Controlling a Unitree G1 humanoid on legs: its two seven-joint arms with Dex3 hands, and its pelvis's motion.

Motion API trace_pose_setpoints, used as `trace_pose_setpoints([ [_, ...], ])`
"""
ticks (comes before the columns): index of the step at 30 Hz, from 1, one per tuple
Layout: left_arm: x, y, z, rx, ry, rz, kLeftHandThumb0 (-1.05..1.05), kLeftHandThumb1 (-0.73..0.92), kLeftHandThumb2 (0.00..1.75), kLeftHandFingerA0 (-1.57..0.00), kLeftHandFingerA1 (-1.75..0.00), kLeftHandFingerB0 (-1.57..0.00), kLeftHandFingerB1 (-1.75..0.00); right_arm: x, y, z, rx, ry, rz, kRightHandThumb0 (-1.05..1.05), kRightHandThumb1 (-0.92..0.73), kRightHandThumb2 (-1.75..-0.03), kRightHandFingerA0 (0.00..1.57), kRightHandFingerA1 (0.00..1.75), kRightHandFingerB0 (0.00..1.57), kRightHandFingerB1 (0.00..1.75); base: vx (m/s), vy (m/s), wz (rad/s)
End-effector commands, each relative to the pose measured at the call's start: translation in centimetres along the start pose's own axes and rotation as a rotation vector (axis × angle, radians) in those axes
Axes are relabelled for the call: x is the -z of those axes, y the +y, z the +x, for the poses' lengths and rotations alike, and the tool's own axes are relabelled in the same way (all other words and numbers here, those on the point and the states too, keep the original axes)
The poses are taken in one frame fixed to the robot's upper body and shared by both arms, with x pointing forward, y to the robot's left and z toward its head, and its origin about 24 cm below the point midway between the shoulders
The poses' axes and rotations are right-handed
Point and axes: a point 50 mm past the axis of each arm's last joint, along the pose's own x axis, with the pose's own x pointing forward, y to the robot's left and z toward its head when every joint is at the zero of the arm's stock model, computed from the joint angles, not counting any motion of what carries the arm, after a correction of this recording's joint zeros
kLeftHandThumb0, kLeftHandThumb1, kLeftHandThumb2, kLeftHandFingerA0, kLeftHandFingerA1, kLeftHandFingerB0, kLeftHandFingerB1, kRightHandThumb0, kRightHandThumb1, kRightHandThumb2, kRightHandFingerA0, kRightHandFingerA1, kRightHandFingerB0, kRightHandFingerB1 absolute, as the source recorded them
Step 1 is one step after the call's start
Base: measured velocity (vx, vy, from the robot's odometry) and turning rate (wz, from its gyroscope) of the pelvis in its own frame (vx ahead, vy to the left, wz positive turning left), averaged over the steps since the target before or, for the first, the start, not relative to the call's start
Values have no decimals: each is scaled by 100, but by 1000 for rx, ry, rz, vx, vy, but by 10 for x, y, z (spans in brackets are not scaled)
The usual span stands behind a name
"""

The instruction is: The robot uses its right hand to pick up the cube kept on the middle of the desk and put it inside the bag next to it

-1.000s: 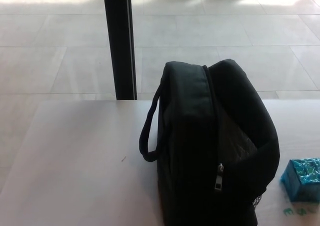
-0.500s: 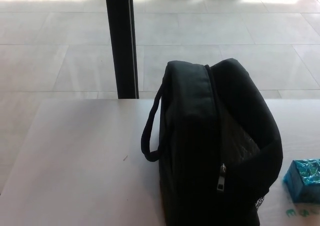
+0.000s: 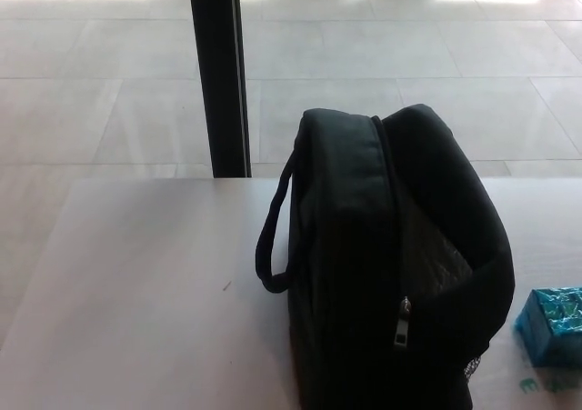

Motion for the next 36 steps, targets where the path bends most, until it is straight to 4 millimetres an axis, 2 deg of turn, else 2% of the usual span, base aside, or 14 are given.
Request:
trace_pose_setpoints([
  [1,2,6,-5,-15,21,-13,-66,50,88,-30,-61,-24,-52,0,12,9,-20,32,-100,-99,-85,-119,0,16,0,4,0,0,0],
  [3,2,7,-5,-16,27,0,-64,51,89,-32,-61,-23,-51,-3,22,14,-55,38,-217,-93,-82,-119,0,24,0,8,0,0,0],
  [6,1,7,-5,-19,26,-1,-63,51,89,-32,-61,-25,-52,-2,27,16,-76,54,-268,-96,-81,-120,0,22,0,7,0,0,0],
  [7,1,7,-5,-19,25,-1,-61,51,90,-33,-62,-24,-52,-2,30,17,-84,66,-286,-101,-82,-121,2,21,6,5,0,0,0],
  [8,2,8,-5,-16,25,-1,-64,51,90,-34,-63,-25,-53,0,34,18,-106,87,-322,-98,-81,-120,0,22,0,7,0,0,0],
  [16,4,7,-4,-13,39,8,-64,51,89,-32,-61,-23,-52,24,49,25,-184,212,-513,-96,-83,-120,0,24,0,6,0,0,0],
  [17,5,7,-4,-11,39,0,-65,51,89,-32,-62,-24,-53,27,49,26,-189,239,-519,-89,-92,-76,0,14,0,17,0,0,0],
  [19,5,7,-4,-9,43,3,-64,51,90,-34,-63,-24,-52,30,48,26,-186,259,-529,-89,-92,-74,0,9,0,18,0,0,0],
  [20,5,6,-4,-9,44,2,-62,50,89,-31,-61,-22,-51,32,49,27,-183,269,-544,-89,-92,-77,0,5,0,17,0,0,0],
  [21,5,6,-4,-9,47,-1,-62,51,88,-30,-60,-24,-51,35,49,29,-173,290,-575,-100,-86,-121,0,17,0,4,0,0,0],
  [24,5,7,-5,-6,45,7,-63,51,89,-30,-60,-23,-51,40,49,34,-157,315,-609,-100,-85,-120,0,17,0,4,0,0,0],
  [25,5,7,-5,-7,44,8,-64,51,89,-30,-60,-24,-52,40,49,35,-157,321,-622,-93,-79,-112,0,18,1,11,0,0,0],
  [26,3,7,-4,-4,39,3,-63,50,88,-30,-60,-23,-52,40,49,35,-154,325,-643,-103,-86,-122,0,16,0,2,0,0,0],
  [36,3,6,-4,-4,45,31,-61,51,91,-35,-63,-22,-52,49,56,41,-127,385,-720,-102,-81,-120,0,17,0,8,0,0,0],
])
